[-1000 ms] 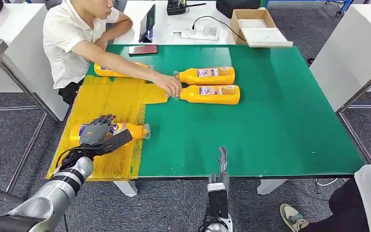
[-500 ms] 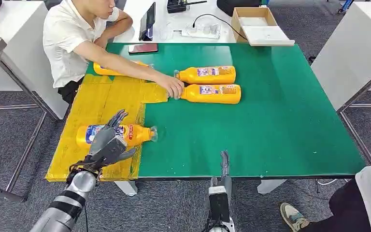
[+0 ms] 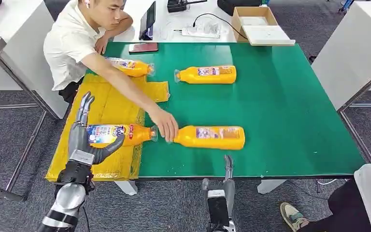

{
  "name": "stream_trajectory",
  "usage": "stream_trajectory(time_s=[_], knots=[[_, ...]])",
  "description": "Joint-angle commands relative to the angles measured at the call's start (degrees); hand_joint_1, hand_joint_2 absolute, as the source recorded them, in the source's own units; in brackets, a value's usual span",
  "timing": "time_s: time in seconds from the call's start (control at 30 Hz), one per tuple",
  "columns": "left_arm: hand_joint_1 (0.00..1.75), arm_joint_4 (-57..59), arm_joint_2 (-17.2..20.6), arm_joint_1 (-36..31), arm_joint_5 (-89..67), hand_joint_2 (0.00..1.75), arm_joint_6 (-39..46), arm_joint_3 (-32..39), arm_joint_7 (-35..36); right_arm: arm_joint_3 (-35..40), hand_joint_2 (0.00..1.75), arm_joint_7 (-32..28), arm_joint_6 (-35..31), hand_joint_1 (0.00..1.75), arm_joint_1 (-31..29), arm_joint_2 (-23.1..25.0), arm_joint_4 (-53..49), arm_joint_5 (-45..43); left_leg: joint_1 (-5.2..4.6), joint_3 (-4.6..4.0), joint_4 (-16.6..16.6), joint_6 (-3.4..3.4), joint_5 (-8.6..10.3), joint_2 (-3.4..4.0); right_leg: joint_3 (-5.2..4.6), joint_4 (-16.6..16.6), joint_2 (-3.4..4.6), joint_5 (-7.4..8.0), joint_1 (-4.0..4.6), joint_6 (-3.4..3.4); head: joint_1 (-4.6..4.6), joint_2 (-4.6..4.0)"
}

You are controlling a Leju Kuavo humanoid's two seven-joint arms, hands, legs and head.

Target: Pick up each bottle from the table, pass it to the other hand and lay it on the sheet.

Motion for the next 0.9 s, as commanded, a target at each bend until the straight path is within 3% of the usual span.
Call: stream_trajectory(time_s=[0.03, 0.13, 0.17, 0.2, 0.3, 0.43, 0.8, 0.9], knots=[[0.00, -7.66, -2.84, 3.53, 10.66, 1.75, 1.91, -2.50, -1.84, 5.66, 1.75, -0.62, -4.32, 0.00, -5.35, -6.85, 6.09, 9.13, 0.03, 0.15, -0.06, -0.02, -0.05, 0.18, 0.14, -0.10, 0.07, 0.00, 0.04, -0.03, -0.02, 0.00], [0.00, -7.47, -2.59, 3.45, 10.82, 1.75, 2.30, -2.74, -1.89, 4.65, 1.75, -0.77, -3.46, 0.00, -5.31, -6.64, 6.18, 9.68, -0.01, 0.13, -0.05, -0.01, -0.03, 0.14, 0.10, -0.06, -0.06, -0.03, 0.00, -0.03, -0.02, 0.00], [0.00, -7.70, -3.12, 3.88, 11.74, 1.75, 2.81, -2.19, -2.23, 5.84, 1.75, -0.57, -7.33, 0.00, -6.07, -7.54, 7.36, 14.86, 0.01, 0.23, -0.07, -0.03, -0.06, 0.09, 0.23, -0.09, -0.13, -0.08, 0.03, -0.05, -0.02, 0.00], [0.00, -8.03, -3.75, 4.78, 12.61, 1.75, 3.22, -1.72, -2.68, -1.76, 1.75, 0.44, -7.50, 0.00, -5.45, -5.72, 5.47, 25.20, 0.02, 0.17, -0.06, -0.03, -0.04, -0.03, 0.17, -0.08, -0.12, -0.06, 0.04, -0.04, 0.02, 0.00], [0.00, -6.54, -5.23, 7.88, 13.56, 1.75, 5.74, 0.42, -1.71, -8.31, 1.75, 8.26, -7.50, 0.00, -7.87, -8.11, 3.63, 39.60, -0.03, 0.14, -0.07, -0.01, -0.04, 0.18, 0.09, -0.08, 0.09, 0.01, -0.02, -0.02, -0.02, 0.00], [0.00, -0.77, -5.95, 8.10, 14.21, 1.75, 4.56, 2.12, -0.78, -9.79, 1.75, 14.02, -7.50, 0.00, -11.29, -12.61, 6.41, 47.05, -0.09, 0.21, -0.13, 0.03, -0.01, 0.09, 0.18, -0.11, -0.08, -0.01, -0.07, 0.00, -0.02, 0.00], [0.00, -0.76, -6.57, 7.72, 14.33, 1.75, 4.38, 2.17, -0.27, -10.81, 1.75, 14.29, -7.50, 0.00, -11.38, -11.87, 6.34, 49.63, -0.04, 0.18, -0.06, -0.02, -0.07, 0.10, 0.16, -0.07, 0.00, -0.03, 0.00, -0.03, -0.02, 0.00], [0.00, 0.83, -6.81, 7.15, 13.25, 1.75, 4.45, 1.61, 0.50, -9.05, 1.75, 15.85, -7.50, 0.00, -14.53, -12.58, 7.84, 51.69, -0.02, 0.29, -0.06, -0.04, -0.11, 0.15, 0.24, -0.06, 0.00, -0.06, 0.01, -0.06, -0.02, 0.00]])
